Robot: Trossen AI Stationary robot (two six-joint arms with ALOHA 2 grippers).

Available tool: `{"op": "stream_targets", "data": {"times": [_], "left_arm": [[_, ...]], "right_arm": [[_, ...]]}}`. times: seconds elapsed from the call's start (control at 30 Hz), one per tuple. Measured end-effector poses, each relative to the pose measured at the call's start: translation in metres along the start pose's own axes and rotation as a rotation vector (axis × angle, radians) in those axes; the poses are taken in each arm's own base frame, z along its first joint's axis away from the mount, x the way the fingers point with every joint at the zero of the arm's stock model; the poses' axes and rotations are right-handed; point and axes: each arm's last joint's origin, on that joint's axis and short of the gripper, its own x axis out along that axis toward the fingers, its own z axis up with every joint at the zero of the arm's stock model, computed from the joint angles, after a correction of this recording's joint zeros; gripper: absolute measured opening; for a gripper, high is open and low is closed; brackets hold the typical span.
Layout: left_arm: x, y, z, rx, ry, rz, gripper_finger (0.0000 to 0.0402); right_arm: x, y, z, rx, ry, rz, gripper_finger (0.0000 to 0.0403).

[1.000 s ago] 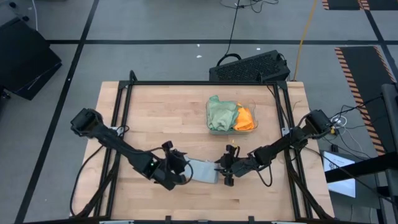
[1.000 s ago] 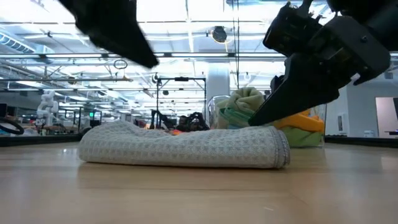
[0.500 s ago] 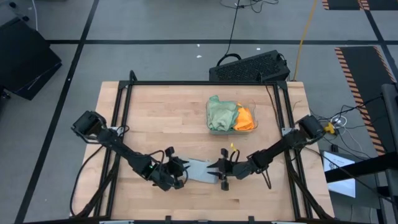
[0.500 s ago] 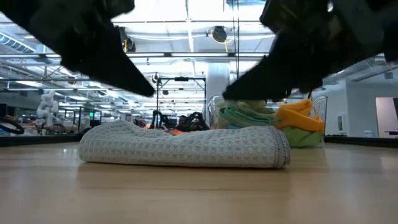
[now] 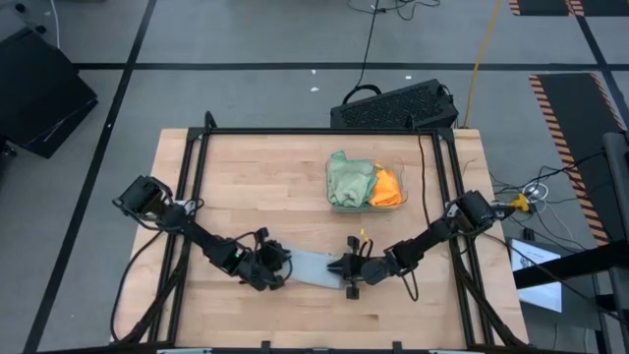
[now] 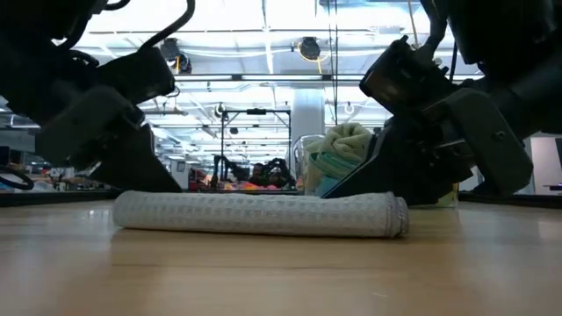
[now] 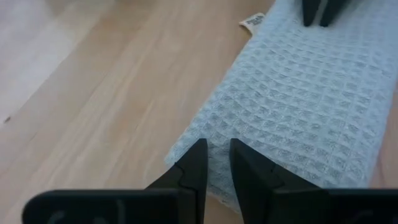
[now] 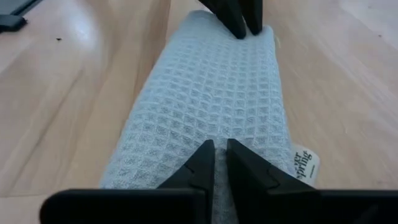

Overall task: Fold microfiber towels
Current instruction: Fold the gray microfiber cloth, then put the folded gray microfiber cloth into the transparent bin

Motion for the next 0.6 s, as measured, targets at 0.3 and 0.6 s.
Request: {"op": "stream_targets", "data": {"times": [0.3, 0.6], "left_arm": [[-0.006, -0.011, 0.017, 0.040, -0.034, -0.061, 0.0072], [-0.028, -0.049, 0.050, 0.186, -0.092, -0.139, 0.0077]], "right_arm": [[-0.009, 0.001, 0.014, 0.004, -0.042, 0.017, 0.0037], [-0.033, -0.002, 0.035, -0.080, 0.026, 0.012, 0.0059]]}}
